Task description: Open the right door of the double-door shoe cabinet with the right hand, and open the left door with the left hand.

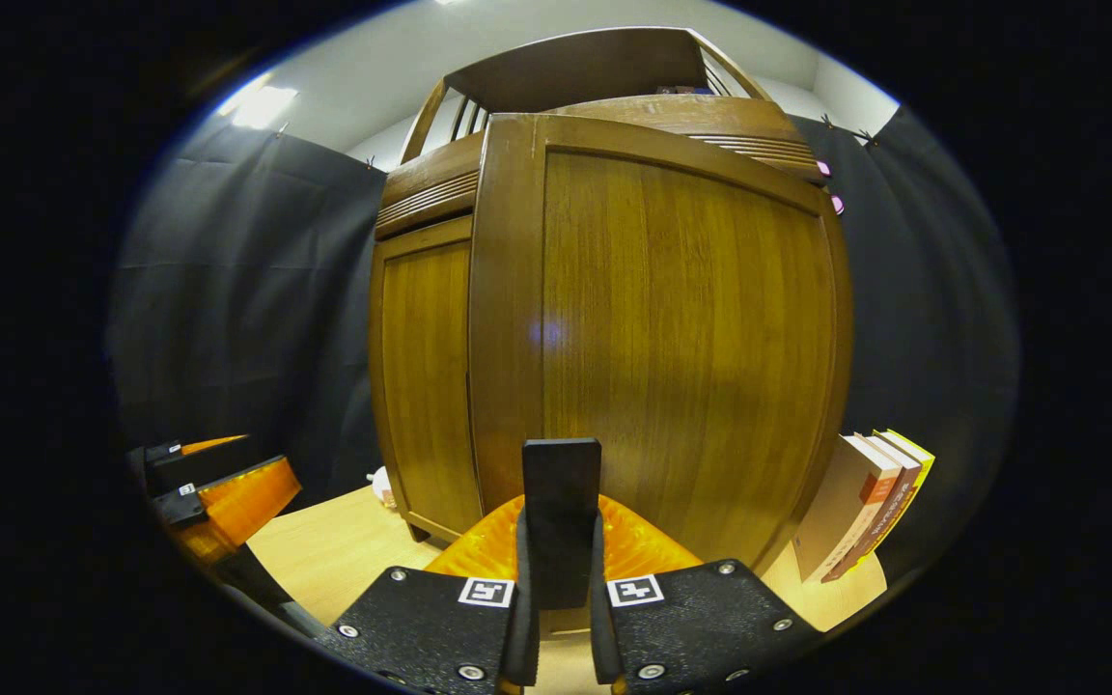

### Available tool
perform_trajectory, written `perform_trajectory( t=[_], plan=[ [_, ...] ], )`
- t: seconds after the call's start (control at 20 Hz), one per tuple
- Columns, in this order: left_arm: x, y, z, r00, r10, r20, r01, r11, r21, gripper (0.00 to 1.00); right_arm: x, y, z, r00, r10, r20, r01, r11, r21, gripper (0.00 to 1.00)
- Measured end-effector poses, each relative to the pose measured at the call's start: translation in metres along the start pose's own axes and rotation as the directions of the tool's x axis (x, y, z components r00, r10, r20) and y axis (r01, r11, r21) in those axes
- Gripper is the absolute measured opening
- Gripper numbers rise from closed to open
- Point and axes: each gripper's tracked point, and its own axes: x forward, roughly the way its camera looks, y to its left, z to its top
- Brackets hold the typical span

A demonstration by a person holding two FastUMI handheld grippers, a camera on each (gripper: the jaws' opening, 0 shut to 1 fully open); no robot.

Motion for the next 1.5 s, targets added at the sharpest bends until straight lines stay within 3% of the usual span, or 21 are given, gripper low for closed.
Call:
perform_trajectory(
  t=[0.05, 0.15, 0.4, 0.45, 0.55, 0.6, 0.65, 0.7, 0.95, 1.15, 1.2, 1.3, 1.35, 1.4, 1.45, 1.5],
  plan=[
    [-0.001, -0.003, 0.002, 1.0, 0.002, 0.006, -0.002, 1.0, 0.009, 0.94, -0.008, -0.003, -0.001, 1.0, 0.0, 0.0, 0.0, 1.0, -0.001, 0.21],
    [-0.001, -0.007, 0.003, 1.0, 0.002, 0.011, -0.002, 1.0, 0.007, 0.99, -0.028, -0.012, -0.004, 1.0, -0.011, 0.002, 0.011, 1.0, -0.008, 0.24],
    [-0.005, -0.032, -0.002, 0.999, -0.045, -0.009, 0.045, 0.999, -0.009, 0.94, -0.077, -0.042, -0.009, 0.998, -0.057, 0.003, 0.057, 0.998, -0.032, 0.21],
    [-0.006, -0.036, -0.002, 0.999, -0.052, -0.009, 0.052, 0.999, -0.005, 0.94, -0.084, -0.049, -0.009, 0.997, -0.078, 0.004, 0.078, 0.996, -0.04, 0.24],
    [-0.008, -0.043, -0.001, 0.998, -0.065, -0.01, 0.065, 0.998, -0.003, 0.94, -0.098, -0.064, -0.01, 0.992, -0.127, 0.003, 0.127, 0.991, -0.047, 0.17],
    [-0.008, -0.045, -0.001, 0.997, -0.072, -0.009, 0.072, 0.997, -0.003, 0.94, -0.105, -0.072, -0.011, 0.989, -0.15, 0.004, 0.15, 0.988, -0.046, 0.24],
    [-0.008, -0.048, -0.001, 0.997, -0.079, -0.012, 0.079, 0.997, -0.002, 0.94, -0.109, -0.079, -0.012, 0.986, -0.168, 0.01, 0.168, 0.985, -0.044, 0.24],
    [-0.009, -0.051, -0.002, 0.996, -0.087, -0.014, 0.087, 0.996, -0.002, 0.94, -0.113, -0.084, -0.011, 0.982, -0.187, 0.022, 0.188, 0.982, -0.032, 0.16],
    [-0.005, -0.059, 0.001, 0.995, -0.104, -0.01, 0.104, 0.995, 0.0, 0.94, -0.131, -0.11, -0.013, 0.966, -0.254, 0.038, 0.254, 0.967, -0.003, 0.11],
    [-0.006, -0.065, -0.003, 0.993, -0.114, -0.02, 0.114, 0.993, 0.0, 0.94, -0.139, -0.131, -0.013, 0.951, -0.305, 0.056, 0.306, 0.952, -0.007, 0.11],
    [-0.006, -0.065, -0.004, 0.993, -0.116, -0.026, 0.116, 0.993, 0.002, 0.94, -0.142, -0.137, -0.013, 0.946, -0.319, 0.065, 0.321, 0.947, -0.022, 0.17],
    [-0.006, -0.064, -0.005, 0.993, -0.117, -0.025, 0.117, 0.993, 0.001, 0.94, -0.147, -0.152, -0.014, 0.933, -0.354, 0.067, 0.357, 0.934, -0.032, 0.06],
    [-0.005, -0.065, -0.006, 0.993, -0.118, -0.028, 0.118, 0.993, 0.0, 0.94, -0.149, -0.158, -0.014, 0.929, -0.364, 0.065, 0.366, 0.93, -0.024, 0.1],
    [-0.004, -0.065, -0.007, 0.993, -0.118, -0.029, 0.118, 0.993, 0.0, 0.94, -0.15, -0.164, -0.015, 0.927, -0.369, 0.064, 0.37, 0.929, -0.011, 0.02],
    [-0.003, -0.065, -0.006, 0.992, -0.12, -0.028, 0.12, 0.993, -0.003, 0.94, -0.152, -0.166, -0.014, 0.93, -0.36, 0.068, 0.361, 0.933, 0.006, 0.07],
    [-0.001, -0.065, -0.006, 0.992, -0.122, -0.025, 0.122, 0.992, -0.005, 0.94, -0.153, -0.168, -0.013, 0.932, -0.355, 0.074, 0.355, 0.935, 0.016, 0.01]
  ],
)
